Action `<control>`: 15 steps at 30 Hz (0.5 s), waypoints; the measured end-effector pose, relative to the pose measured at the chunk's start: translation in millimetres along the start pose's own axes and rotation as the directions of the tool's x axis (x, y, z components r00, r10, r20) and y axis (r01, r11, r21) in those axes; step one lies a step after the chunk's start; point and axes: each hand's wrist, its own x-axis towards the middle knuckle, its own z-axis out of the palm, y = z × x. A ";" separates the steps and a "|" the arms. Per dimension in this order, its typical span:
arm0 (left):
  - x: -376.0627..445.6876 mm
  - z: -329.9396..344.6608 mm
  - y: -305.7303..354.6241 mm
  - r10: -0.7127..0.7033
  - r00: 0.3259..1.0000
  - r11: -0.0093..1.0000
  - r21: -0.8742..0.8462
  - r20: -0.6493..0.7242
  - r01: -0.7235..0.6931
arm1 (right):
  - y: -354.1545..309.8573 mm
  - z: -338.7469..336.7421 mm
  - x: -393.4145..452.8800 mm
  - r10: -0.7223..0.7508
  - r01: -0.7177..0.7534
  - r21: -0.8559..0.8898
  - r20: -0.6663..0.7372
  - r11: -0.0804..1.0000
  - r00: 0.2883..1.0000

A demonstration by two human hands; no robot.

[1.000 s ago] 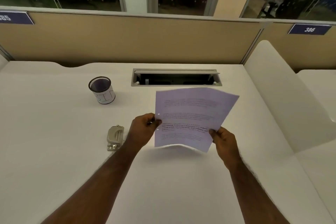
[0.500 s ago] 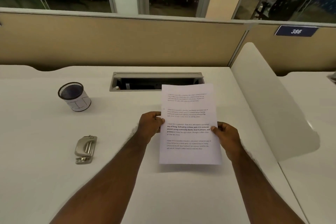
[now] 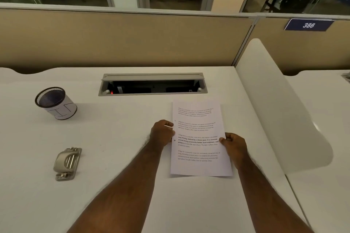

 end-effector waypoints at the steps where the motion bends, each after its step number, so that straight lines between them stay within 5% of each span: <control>1: 3.3 1.1 -1.6 0.013 1.000 0.999 0.037 -0.002 -0.013 | 1.2 0.1 1.4 -0.002 0.002 -0.015 -0.003 1.000 1.000; 10: -0.4 -0.1 -6.2 0.257 0.965 0.885 0.412 -0.047 -0.216 | -8.9 -4.4 -6.8 -0.037 0.018 -0.242 -0.073 0.970 0.997; 15: -3.2 -14.7 -13.2 0.363 0.929 0.827 0.486 -0.076 -0.283 | -19.1 -9.7 -22.3 -0.155 0.088 -0.306 -0.204 0.948 0.967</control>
